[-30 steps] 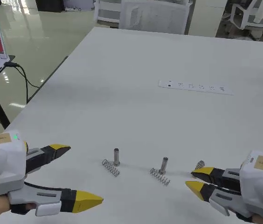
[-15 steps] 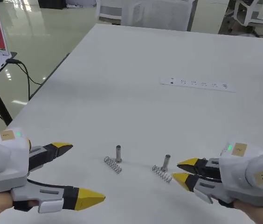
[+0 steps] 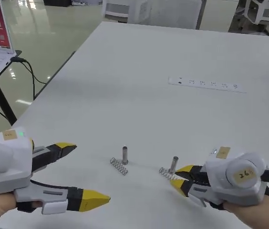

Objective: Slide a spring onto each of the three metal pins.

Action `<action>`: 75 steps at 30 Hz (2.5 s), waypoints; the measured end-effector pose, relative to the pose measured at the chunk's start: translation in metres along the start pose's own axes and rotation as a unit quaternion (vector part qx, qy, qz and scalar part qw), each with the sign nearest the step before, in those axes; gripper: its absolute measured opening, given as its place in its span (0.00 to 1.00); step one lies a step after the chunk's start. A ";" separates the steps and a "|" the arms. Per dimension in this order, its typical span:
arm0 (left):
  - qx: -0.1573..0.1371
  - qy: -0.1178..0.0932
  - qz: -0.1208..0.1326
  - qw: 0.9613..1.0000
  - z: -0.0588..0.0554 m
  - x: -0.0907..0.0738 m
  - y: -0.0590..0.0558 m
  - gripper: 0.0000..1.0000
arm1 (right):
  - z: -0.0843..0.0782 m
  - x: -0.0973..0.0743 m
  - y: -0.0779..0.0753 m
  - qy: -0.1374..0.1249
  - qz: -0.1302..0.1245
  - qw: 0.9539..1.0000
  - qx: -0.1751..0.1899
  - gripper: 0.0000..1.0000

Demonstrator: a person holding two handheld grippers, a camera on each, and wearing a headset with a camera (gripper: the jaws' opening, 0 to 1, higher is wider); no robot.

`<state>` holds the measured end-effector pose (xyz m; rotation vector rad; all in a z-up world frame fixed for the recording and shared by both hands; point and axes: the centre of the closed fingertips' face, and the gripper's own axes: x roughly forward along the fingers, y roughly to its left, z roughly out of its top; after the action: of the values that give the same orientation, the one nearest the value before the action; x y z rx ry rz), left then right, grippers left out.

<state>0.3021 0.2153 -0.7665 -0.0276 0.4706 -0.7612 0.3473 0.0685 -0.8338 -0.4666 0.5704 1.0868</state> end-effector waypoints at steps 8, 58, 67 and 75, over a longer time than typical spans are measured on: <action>-0.004 -0.002 0.001 1.000 -0.002 -0.001 -0.001 0.96 | -0.009 0.008 -0.006 0.018 -0.007 1.000 0.008 0.11; 0.050 0.019 -0.136 0.989 0.018 0.057 -0.069 0.75 | 0.013 -0.050 0.023 0.017 0.059 0.984 -0.167 0.07; 0.069 0.033 -0.171 0.982 0.014 0.075 -0.087 0.67 | 0.012 -0.058 0.027 0.007 0.074 0.978 -0.197 0.07; 0.084 0.032 -0.188 0.978 0.016 0.084 -0.093 0.52 | 0.019 -0.061 0.031 -0.008 0.085 0.976 -0.199 0.07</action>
<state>0.3004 0.0889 -0.7677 0.0675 0.4666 -1.1740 0.3016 0.0502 -0.7824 -0.7681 0.3811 1.3758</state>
